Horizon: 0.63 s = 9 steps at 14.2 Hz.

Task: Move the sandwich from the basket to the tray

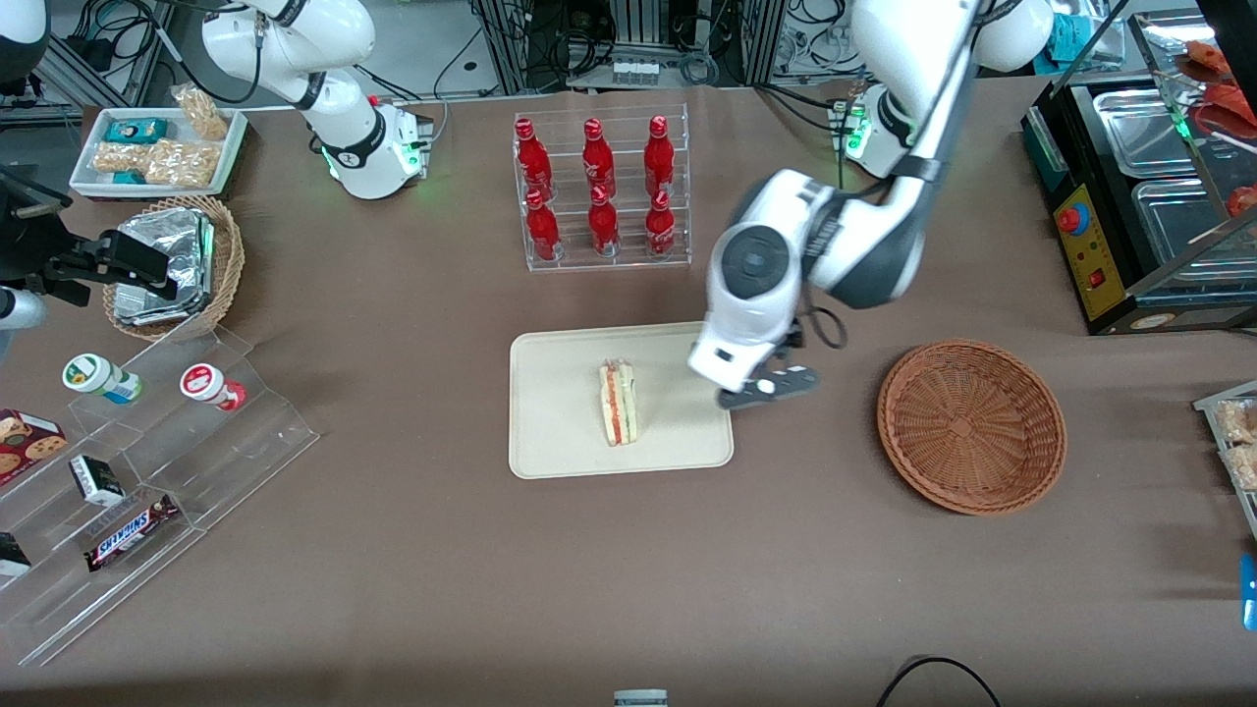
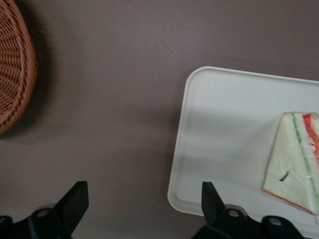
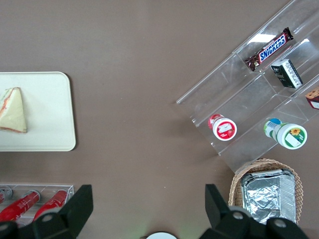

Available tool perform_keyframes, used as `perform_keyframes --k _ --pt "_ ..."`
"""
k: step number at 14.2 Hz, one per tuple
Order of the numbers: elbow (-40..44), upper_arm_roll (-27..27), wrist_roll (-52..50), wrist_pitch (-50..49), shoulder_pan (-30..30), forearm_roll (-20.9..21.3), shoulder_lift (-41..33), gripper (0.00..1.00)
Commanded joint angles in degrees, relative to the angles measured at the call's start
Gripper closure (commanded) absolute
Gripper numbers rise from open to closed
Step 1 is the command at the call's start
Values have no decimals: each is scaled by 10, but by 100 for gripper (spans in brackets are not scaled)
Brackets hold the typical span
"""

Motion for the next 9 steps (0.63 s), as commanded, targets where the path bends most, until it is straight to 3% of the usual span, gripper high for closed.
perform_keyframes --k 1,9 --pt "-59 -4 67 -9 41 5 -65 0" --pt "-83 -11 306 -123 186 12 -187 0"
